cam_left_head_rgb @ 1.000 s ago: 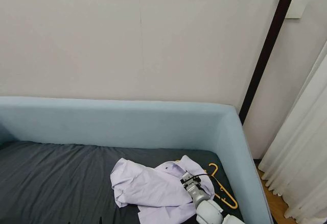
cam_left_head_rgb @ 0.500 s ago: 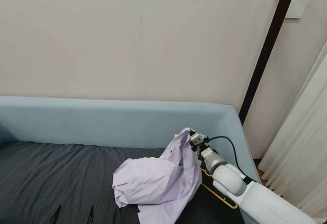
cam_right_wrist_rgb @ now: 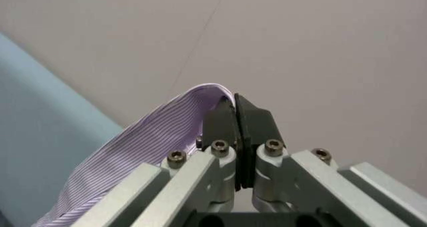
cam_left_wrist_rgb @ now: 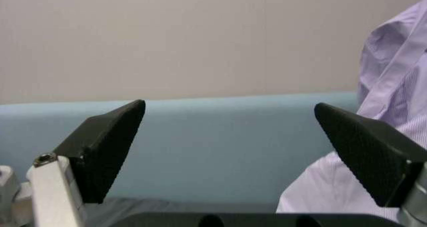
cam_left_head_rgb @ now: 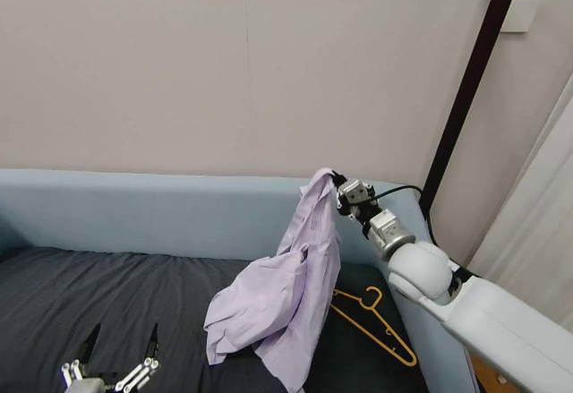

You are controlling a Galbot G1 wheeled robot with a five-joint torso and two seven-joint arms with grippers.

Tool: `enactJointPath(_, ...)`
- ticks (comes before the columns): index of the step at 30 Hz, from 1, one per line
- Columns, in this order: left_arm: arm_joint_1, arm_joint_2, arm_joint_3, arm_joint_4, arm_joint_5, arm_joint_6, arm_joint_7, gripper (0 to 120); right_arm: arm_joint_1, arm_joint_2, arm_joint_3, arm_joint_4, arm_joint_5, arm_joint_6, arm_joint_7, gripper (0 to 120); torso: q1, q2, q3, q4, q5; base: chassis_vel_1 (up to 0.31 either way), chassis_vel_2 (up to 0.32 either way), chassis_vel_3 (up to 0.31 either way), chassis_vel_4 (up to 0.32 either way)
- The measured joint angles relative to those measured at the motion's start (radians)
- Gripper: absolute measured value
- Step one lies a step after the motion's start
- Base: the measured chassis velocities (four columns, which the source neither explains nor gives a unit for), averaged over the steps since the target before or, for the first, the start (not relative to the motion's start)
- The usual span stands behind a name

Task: Pick up the clothes from the sofa and hang them on the clothes hanger.

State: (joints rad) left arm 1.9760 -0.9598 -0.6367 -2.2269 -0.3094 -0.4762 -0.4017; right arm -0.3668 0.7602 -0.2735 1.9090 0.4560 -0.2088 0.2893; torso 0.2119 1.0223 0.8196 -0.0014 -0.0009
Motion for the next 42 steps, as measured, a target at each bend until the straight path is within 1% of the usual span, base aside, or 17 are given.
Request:
enactJointPath(2,-0.045,0.037,-0.008,0.001,-0.065,0.001,0.021,100,0.002,-0.020,0.016,0.014,0.022,0.022,-0.011,0,0.000,0.000,0.000,-0.0001,-0.0001,0.000,0.000,0.000,0.000)
enactJointPath(3,-0.045,0.037,-0.008,0.001,-0.065,0.001,0.021,100,0.002,-0.020,0.016,0.014,0.022,0.022,-0.011,0,0.000,0.000,0.000,-0.0001,-0.0001,0.000,0.000,0.000,0.000)
enactJointPath(4,-0.088,0.068,-0.005,0.015,-0.118,-0.003,0.038,100,-0.006,-0.032,0.030,0.023,0.034,0.036,-0.020,0,0.000,0.000,0.000,0.0005,0.0000,0.000,0.000,0.000,0.000)
enactJointPath(9,-0.278,0.212,0.047,0.114,-0.315,-0.014,0.160,100,-0.087,-0.068,0.080,0.065,0.053,0.053,-0.034,0,0.000,0.000,0.000,-0.0003,0.0000,0.000,0.000,0.000,0.000)
enactJointPath(11,-0.307,0.235,0.057,0.129,-0.344,-0.010,0.185,100,-0.101,-0.072,0.086,0.072,0.053,0.053,-0.034,0,0.000,0.000,0.000,-0.0002,0.0000,0.000,0.000,0.000,0.000)
enactJointPath(14,-0.426,0.331,0.113,0.189,-0.455,0.011,0.299,100,-0.144,-0.087,0.113,0.095,0.054,0.053,-0.034,0,0.000,0.000,0.000,-0.0002,0.0001,0.000,0.000,0.000,0.000)
enactJointPath(15,-0.426,0.331,0.113,0.189,-0.455,0.011,0.299,100,-0.144,-0.087,0.113,0.095,0.054,0.053,-0.034,0,0.000,0.000,0.000,-0.0002,0.0001,0.000,0.000,0.000,0.000)
enactJointPath(18,-0.496,0.404,0.160,0.233,-0.511,0.016,0.377,100,-0.146,-0.092,0.120,0.103,0.061,0.054,-0.034,0,0.000,0.000,0.000,-0.0007,0.0001,0.000,0.000,0.000,0.000)
enactJointPath(19,-0.503,0.420,0.168,0.245,-0.523,0.017,0.395,100,-0.133,-0.084,0.111,0.101,0.065,0.056,-0.037,0,0.000,0.000,0.000,-0.0004,0.0001,0.000,0.000,0.000,0.000)
enactJointPath(20,-0.517,0.434,0.181,0.260,-0.529,0.017,0.411,100,-0.118,-0.075,0.102,0.100,0.074,0.060,-0.041,0,0.000,0.000,0.000,0.0008,0.0002,0.000,0.000,0.000,0.000)
enactJointPath(24,-0.537,0.451,0.209,0.297,-0.533,0.017,0.451,100,-0.076,-0.053,0.077,0.094,0.087,0.070,-0.051,0,0.000,0.000,0.000,0.0000,-0.0001,0.000,0.000,0.000,0.000)
enactJointPath(27,-0.563,0.459,0.247,0.331,-0.532,0.018,0.482,100,-0.040,-0.040,0.051,0.088,0.095,0.078,-0.059,0,0.000,0.000,0.000,0.0012,-0.0002,0.000,0.000,0.000,0.000)
enactJointPath(31,-0.772,0.504,0.481,0.443,-0.518,0.005,0.584,100,-0.029,-0.048,0.050,0.107,0.110,0.081,-0.062,0,0.000,0.000,0.000,-0.0003,0.0000,0.000,0.000,0.000,0.000)
enactJointPath(32,-0.772,0.504,0.481,0.443,-0.518,0.005,0.584,100,-0.029,-0.048,0.050,0.107,0.110,0.081,-0.062,0,0.000,0.000,0.000,-0.0003,0.0000,0.000,0.000,0.000,0.000)
enactJointPath(36,-1.067,0.515,0.723,0.591,-0.547,-0.022,0.744,100,-0.050,-0.072,0.074,0.127,0.119,0.077,-0.062,0,0.000,0.000,0.000,-0.0003,0.0006,0.000,0.000,0.000,0.000)
enactJointPath(37,-1.067,0.515,0.723,0.591,-0.547,-0.022,0.744,100,-0.050,-0.072,0.074,0.127,0.119,0.077,-0.062,0,0.000,0.000,0.000,-0.0003,0.0006,0.000,0.000,0.000,0.000)
enactJointPath(42,-1.240,0.446,0.876,0.678,-0.568,-0.023,0.809,100,-0.075,-0.098,0.098,0.141,0.129,0.074,-0.059,0,0.000,0.000,0.000,0.0000,0.0000,0.000,0.000,0.000,0.000)
